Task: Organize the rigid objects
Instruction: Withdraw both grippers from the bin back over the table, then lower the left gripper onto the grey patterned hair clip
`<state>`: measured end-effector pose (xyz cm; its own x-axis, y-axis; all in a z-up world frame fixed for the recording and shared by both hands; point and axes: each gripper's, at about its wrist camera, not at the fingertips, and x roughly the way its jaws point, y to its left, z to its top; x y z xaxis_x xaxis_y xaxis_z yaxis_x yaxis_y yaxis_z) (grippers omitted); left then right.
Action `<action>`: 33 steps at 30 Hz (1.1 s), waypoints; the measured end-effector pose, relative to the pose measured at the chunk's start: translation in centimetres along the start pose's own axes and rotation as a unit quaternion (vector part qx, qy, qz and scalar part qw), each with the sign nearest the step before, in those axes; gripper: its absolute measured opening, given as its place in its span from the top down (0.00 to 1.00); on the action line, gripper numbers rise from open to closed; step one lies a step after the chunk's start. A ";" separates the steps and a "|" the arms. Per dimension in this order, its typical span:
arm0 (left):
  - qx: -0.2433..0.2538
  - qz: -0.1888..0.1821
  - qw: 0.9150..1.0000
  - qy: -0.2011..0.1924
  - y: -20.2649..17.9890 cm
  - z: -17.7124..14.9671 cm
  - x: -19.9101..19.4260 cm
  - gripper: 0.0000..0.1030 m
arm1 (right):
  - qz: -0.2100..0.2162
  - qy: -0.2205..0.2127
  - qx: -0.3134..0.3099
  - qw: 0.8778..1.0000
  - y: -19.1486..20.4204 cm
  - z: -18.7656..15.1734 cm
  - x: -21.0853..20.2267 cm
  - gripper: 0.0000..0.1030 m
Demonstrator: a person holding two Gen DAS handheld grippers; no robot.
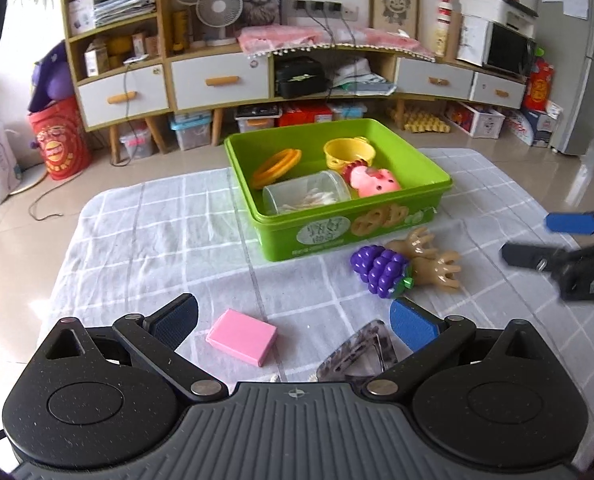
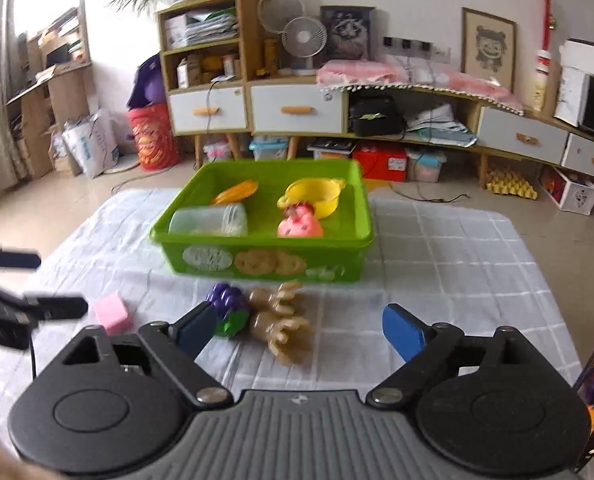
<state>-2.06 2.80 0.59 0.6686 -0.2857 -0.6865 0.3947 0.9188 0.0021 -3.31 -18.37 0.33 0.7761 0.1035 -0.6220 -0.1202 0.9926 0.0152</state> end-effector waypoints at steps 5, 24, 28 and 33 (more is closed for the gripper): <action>0.012 -0.019 0.999 0.024 0.4 -1.0 0.8 0.02 | 0.030 0.031 -0.023 0.999 1.2 -1.9 1.9 0.24; 0.051 -0.118 0.990 0.053 -1.7 -1.9 2.0 0.08 | 0.033 0.065 0.009 0.997 1.6 -2.5 5.2 0.24; 0.070 -0.130 0.987 0.069 -2.6 -2.1 3.0 0.14 | 0.028 0.058 0.013 0.998 0.6 -2.5 6.5 0.24; 0.102 -0.127 0.983 0.080 -3.7 -2.5 4.1 0.17 | 0.013 0.052 -0.032 0.998 0.2 -3.1 7.8 0.24</action>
<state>-2.40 -1.09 -4.09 0.4311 -0.4382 -0.7887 0.6654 0.7448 -0.0501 0.78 -17.51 -6.93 0.7044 0.1183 -0.6998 -0.1807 0.9834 -0.0156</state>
